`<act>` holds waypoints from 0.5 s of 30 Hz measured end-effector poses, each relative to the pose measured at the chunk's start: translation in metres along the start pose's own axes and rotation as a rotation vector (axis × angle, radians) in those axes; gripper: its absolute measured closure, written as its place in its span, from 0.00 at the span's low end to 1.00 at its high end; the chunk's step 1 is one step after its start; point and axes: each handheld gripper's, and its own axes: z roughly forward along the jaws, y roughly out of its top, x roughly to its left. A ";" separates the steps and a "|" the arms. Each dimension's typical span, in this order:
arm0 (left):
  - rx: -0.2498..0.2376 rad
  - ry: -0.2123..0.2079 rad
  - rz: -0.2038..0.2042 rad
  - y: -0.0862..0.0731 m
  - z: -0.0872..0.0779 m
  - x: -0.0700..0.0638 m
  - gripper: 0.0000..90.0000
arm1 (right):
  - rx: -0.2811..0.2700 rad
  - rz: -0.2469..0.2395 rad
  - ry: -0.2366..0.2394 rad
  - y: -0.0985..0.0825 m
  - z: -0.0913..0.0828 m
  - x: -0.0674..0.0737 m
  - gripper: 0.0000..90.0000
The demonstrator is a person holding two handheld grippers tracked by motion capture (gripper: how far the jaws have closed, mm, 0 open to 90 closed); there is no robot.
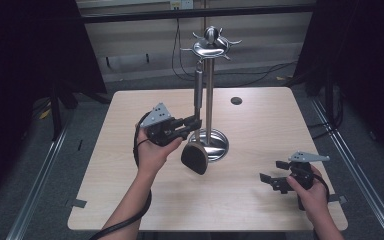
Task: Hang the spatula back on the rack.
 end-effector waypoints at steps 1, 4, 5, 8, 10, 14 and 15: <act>-0.002 0.005 0.002 0.000 0.001 0.000 0.84 | 0.002 -0.001 0.001 0.000 0.000 0.000 0.09; 0.006 0.045 0.003 0.000 0.002 -0.002 0.84 | 0.006 -0.001 0.004 -0.001 0.001 0.000 0.09; 0.006 0.003 0.005 0.000 0.002 0.000 0.84 | 0.005 -0.004 0.002 -0.001 0.001 0.000 0.09; 0.002 0.010 -0.001 0.001 0.003 -0.001 0.84 | 0.003 -0.001 0.001 0.000 0.000 0.000 0.09; 0.000 0.007 0.006 0.000 0.004 0.000 0.84 | 0.004 -0.001 0.002 0.000 0.000 0.000 0.09; 0.005 0.004 0.014 0.000 0.005 0.001 0.83 | 0.007 -0.004 0.002 -0.001 0.001 -0.001 0.09; -0.001 0.008 0.020 0.001 0.006 0.000 0.82 | 0.007 -0.003 0.002 -0.001 0.001 -0.001 0.09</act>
